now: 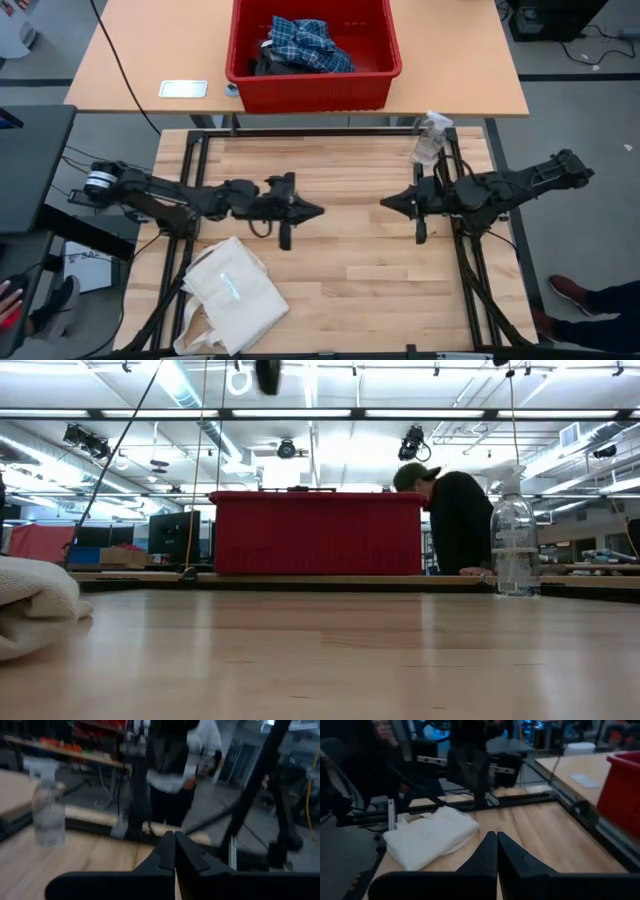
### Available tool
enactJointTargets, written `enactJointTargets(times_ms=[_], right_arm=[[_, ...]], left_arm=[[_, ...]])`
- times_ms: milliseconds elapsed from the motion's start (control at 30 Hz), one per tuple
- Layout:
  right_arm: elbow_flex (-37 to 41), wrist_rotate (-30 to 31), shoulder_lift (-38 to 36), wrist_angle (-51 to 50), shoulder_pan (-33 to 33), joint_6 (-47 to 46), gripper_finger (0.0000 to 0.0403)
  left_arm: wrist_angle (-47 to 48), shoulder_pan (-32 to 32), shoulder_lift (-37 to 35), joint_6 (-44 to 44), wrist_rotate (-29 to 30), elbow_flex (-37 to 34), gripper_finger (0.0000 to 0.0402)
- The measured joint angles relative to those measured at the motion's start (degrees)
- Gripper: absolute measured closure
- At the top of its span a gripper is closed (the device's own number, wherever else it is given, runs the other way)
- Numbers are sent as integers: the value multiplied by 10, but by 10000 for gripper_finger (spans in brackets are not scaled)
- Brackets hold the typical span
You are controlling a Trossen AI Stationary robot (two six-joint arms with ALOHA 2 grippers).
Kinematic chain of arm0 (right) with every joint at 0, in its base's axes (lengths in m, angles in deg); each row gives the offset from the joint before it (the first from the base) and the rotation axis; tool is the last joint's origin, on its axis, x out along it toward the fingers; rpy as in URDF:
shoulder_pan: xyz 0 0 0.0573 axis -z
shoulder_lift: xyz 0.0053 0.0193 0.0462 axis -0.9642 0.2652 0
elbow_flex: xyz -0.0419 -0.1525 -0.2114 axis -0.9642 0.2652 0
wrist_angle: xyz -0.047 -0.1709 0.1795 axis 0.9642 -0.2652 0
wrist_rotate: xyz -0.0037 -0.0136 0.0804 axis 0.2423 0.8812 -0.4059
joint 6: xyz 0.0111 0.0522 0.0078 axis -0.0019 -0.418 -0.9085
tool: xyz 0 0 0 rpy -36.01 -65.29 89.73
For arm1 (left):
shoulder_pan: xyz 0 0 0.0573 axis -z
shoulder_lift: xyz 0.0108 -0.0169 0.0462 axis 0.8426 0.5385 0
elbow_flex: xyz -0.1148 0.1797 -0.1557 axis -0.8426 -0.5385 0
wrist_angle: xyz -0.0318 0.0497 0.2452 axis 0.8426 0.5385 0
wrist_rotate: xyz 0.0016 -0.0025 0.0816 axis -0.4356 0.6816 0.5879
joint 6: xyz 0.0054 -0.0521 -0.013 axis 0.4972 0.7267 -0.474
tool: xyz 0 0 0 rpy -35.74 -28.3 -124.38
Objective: Fold Laundry from Bin
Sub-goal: Return to Home Position
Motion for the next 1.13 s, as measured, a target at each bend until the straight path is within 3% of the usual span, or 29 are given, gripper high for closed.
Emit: enactJointTargets(times_ms=[167, 333, 500, 633, 767, 1133], right_arm=[[1, 15, -5, 0, -28, -4, 400], [55, 53, -63, 47, -32, -1, 400], [177, -4, -151, 187, -32, 17, 401], [258, -13, -205, 264, -27, 41, 402], [313, 13, -246, 268, -8, 3, 402], [427, -37, -356, 295, 65, -1, 402]], left_arm=[[8, -10, -93, -13, -1, -101, 399], [37, -23, -220, -38, -4, -180, 400], [59, -18, -319, 4, -4, -270, 401], [67, -19, -367, 5, 2, -320, 401], [96, -24, -396, -5, 4, -339, 392], [107, -28, -497, -55, 5, -409, 393]])
